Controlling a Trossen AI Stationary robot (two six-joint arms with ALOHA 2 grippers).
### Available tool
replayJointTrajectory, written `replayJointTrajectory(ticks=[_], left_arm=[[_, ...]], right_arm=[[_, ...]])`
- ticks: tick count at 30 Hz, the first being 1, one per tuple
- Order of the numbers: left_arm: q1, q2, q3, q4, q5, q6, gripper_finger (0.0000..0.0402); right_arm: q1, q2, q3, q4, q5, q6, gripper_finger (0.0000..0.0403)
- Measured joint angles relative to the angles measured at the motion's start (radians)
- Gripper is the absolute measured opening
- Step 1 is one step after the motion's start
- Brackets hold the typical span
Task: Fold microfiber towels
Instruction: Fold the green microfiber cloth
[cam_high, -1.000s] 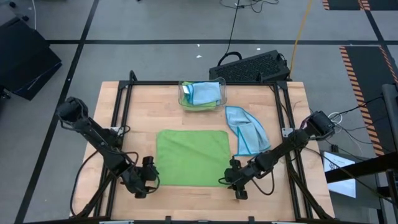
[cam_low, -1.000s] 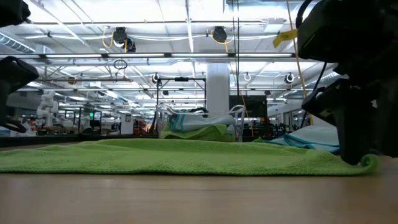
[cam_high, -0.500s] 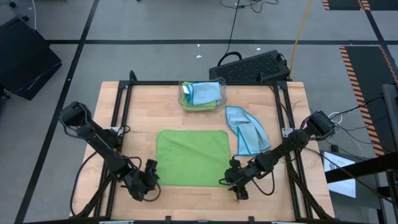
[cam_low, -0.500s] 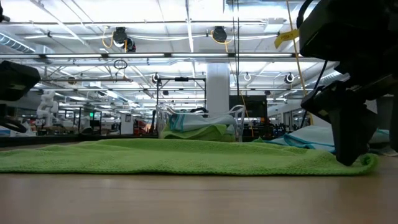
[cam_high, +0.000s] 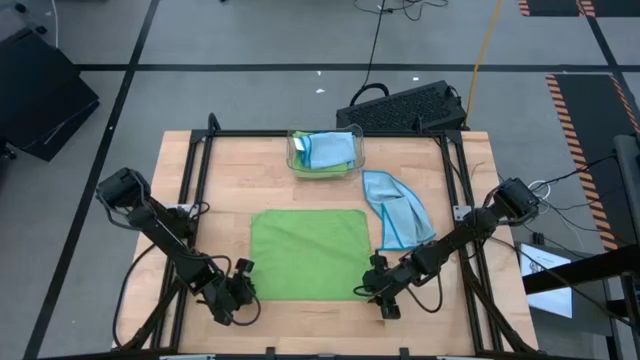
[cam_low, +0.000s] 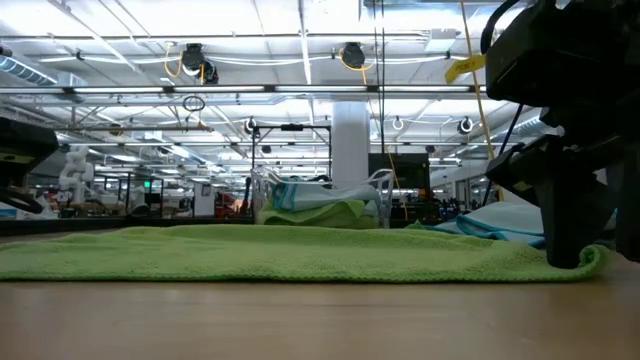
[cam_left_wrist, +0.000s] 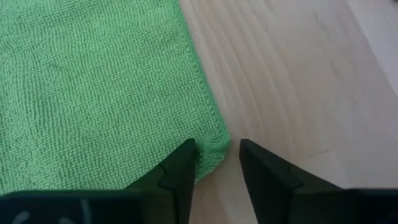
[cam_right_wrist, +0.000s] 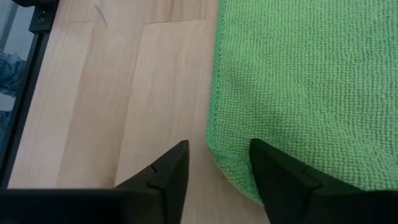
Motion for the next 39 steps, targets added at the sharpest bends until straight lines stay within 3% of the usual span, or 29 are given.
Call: replayJointTrajectory(ticks=[8,20,23,27,33,39], left_arm=[[0.0,0.002,0.0,0.044,0.02,-0.027,0.0113],[0.0,0.002,0.0,0.072,0.023,-0.016,0.011],[0.0,0.002,0.0,0.069,0.022,-0.013,0.0086],[0.0,0.002,0.0,0.066,0.022,-0.019,0.0021],[0.001,-0.005,0.0,0.07,0.021,-0.129,0.0007],[0.001,-0.105,0.0,0.091,0.019,-0.325,0.0003]], right_arm=[[0.0,0.001,-0.001,-0.004,-0.002,-0.01,0.0096],[0.0,0.002,-0.001,-0.005,-0.005,-0.01,0.0037],[0.0,0.002,-0.002,-0.006,-0.006,-0.008,0.0018],[0.0,0.002,-0.002,-0.006,-0.005,-0.008,0.0005],[0.0,0.0,-0.002,-0.006,-0.006,0.011,0.0004],[0.0,-0.059,-0.003,-0.008,-0.012,0.077,0.0003]])
